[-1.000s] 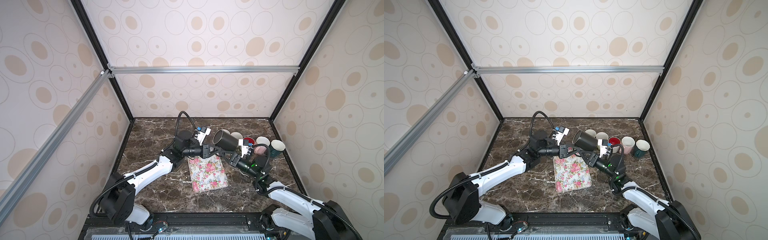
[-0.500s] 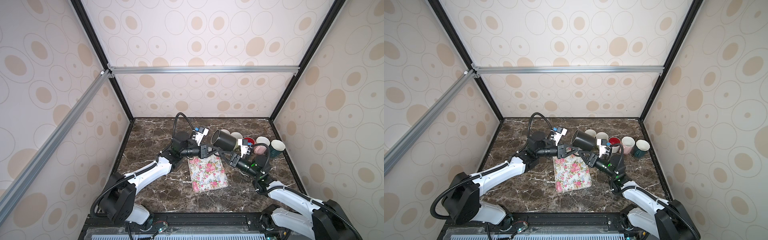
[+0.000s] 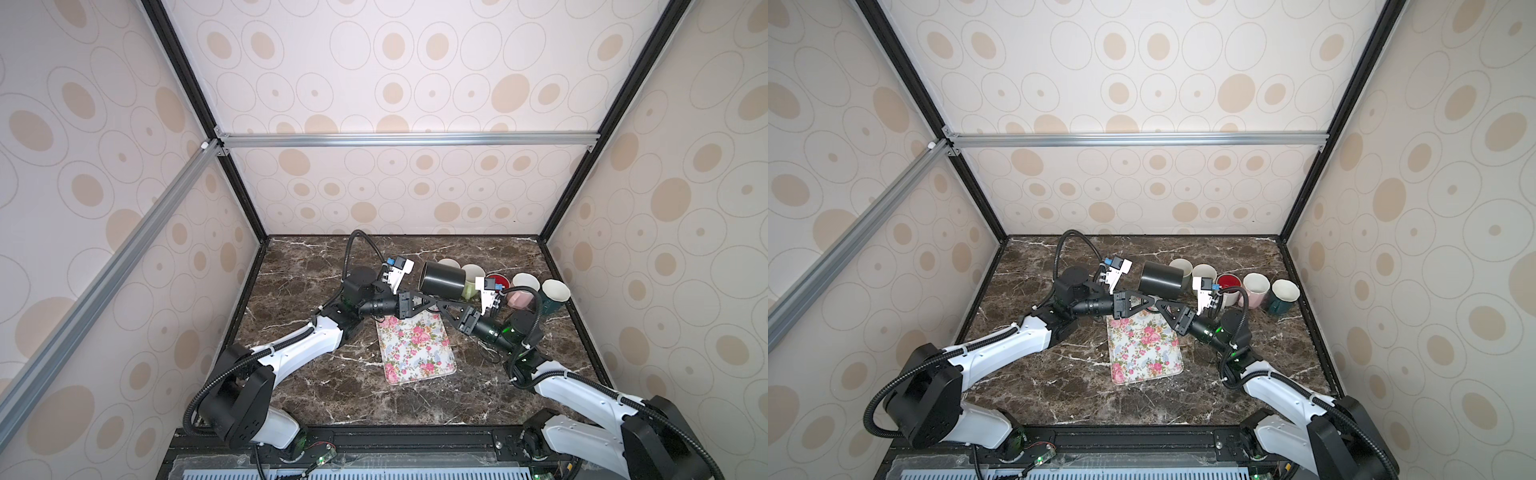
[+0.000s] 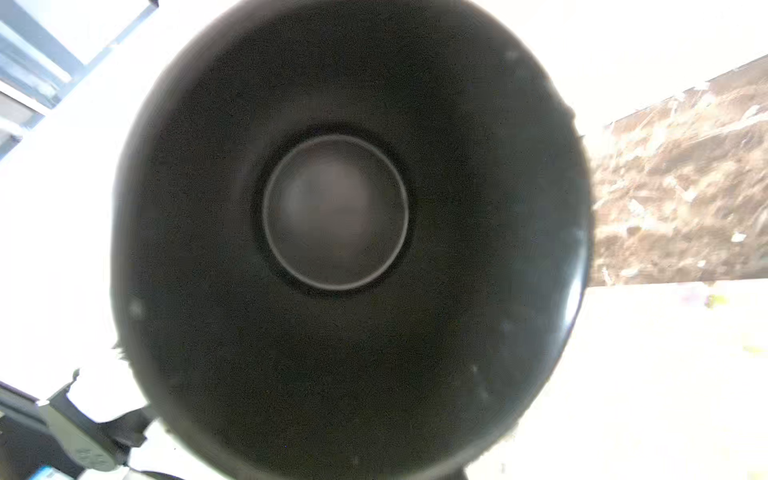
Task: Turn the mug right side up
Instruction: 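Grip the black mug's rim with the right gripper while the left gripper holds it, then carry the black mug toward the mug row while the left gripper releases and withdraws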
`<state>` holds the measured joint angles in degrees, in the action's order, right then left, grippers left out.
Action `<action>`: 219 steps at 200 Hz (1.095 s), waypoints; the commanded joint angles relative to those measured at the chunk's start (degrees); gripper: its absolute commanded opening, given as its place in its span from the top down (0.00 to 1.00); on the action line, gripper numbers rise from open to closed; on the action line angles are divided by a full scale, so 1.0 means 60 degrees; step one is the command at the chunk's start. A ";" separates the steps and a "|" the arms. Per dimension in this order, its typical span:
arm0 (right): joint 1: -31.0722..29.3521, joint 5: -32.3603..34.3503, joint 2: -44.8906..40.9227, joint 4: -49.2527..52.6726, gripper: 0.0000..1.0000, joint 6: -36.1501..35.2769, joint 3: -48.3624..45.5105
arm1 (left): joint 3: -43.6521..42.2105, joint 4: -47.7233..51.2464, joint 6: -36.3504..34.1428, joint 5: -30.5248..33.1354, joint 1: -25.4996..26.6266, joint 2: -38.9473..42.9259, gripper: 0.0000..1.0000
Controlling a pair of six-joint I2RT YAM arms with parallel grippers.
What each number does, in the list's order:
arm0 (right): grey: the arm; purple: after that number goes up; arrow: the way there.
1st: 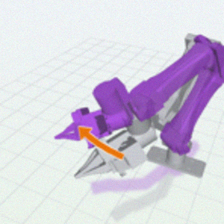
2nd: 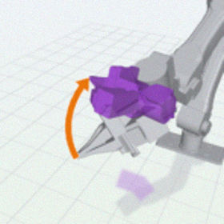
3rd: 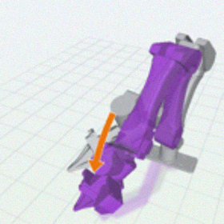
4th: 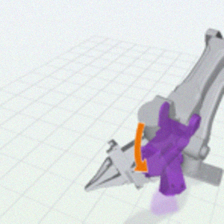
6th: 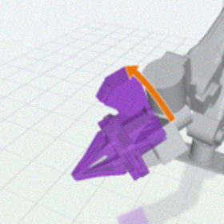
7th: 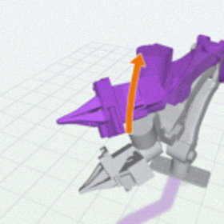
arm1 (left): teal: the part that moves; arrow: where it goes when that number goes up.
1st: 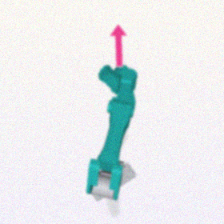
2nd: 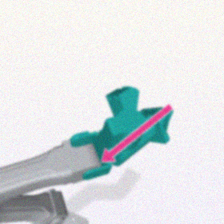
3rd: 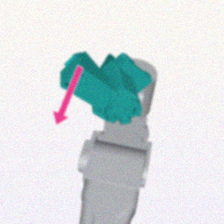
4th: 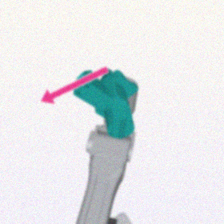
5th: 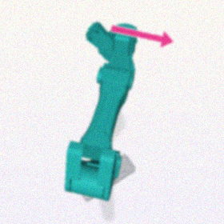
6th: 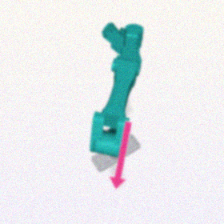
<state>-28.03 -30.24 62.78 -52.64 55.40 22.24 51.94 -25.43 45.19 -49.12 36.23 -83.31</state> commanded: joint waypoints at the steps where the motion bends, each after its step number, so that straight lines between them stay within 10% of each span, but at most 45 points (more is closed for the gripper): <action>1: -0.0019 0.0026 -0.0146 -0.1448 0.96 -0.0058 0.0600 | 0.0270 0.0918 -0.0642 -0.0496 0.0085 -0.0191 1.00; 59: -0.0015 0.0397 -0.0155 -0.0251 1.00 -0.0242 0.0737 | 0.0475 0.1353 -0.0907 0.0019 0.0034 -0.0398 1.00; 115: -0.0034 0.1036 -0.0165 0.0319 1.00 -0.0488 0.0715 | 0.0546 0.1905 -0.1052 0.0714 0.0011 -0.0299 0.02; 219: -0.0159 0.3035 0.0090 0.7881 1.00 -0.3039 0.3931 | -0.0753 0.3041 -0.1893 0.4548 -0.0283 0.1923 0.02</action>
<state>-28.21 -16.99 62.94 -17.30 45.21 35.14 49.74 -10.61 37.58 -31.79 35.05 -75.22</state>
